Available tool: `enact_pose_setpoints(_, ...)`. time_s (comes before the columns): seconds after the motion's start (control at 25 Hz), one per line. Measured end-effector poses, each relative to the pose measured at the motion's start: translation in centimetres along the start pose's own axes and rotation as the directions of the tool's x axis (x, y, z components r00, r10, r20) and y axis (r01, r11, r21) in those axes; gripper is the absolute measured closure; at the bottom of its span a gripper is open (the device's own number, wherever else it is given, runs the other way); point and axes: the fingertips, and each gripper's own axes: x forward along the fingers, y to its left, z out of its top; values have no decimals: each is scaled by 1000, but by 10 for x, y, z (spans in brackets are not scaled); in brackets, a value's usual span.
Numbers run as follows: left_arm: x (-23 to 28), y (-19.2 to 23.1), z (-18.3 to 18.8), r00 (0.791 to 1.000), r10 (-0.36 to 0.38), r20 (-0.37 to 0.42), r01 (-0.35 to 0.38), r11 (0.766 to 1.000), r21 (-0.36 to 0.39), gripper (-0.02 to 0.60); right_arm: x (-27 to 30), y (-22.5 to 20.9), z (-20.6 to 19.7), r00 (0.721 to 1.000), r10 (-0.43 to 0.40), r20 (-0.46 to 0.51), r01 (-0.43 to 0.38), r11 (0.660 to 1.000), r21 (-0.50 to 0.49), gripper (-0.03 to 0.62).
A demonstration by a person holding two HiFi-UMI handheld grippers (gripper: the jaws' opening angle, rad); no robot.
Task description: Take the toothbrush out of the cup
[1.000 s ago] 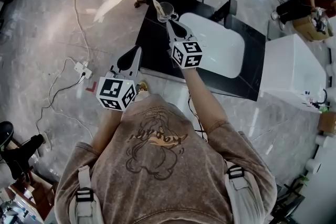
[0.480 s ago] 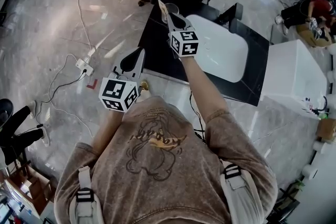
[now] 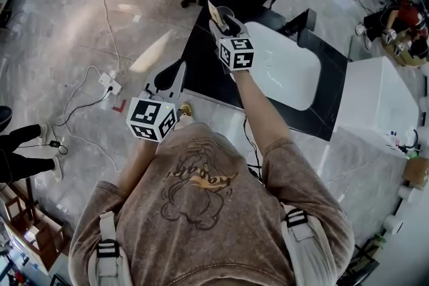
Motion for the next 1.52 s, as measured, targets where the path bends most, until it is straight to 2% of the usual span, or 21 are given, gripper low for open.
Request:
enact_pose_setpoints(0.08,1,2,0,1000,0,-4,0,1000,0,563,5,0,-4,1000,2,-13,-2,1000,-3,364)
enact_pose_setpoints(0.16,2,4,0,1000,-1,-8,1,1000,-2,563,10,-1,-7,1000,-3,-23,3,1000,-4,353)
enact_pose_setpoints(0.8,10,21,-5,999,-4,-44,4,1000,-17,563,42,-8,-13,998,-12,-69,11,1000,-17,356)
enact_pose_setpoints(0.96,11,25,-5,999,-3,-47,2,1000,-19,563,44,-8,-14,997,-23,-77,22,1000,-21,414)
enact_pose_setpoints(1.52,16,27,-8,998,-11,-58,10,1000,-27,563,38,-18,-9,996,-58,-61,56,998,-32,507)
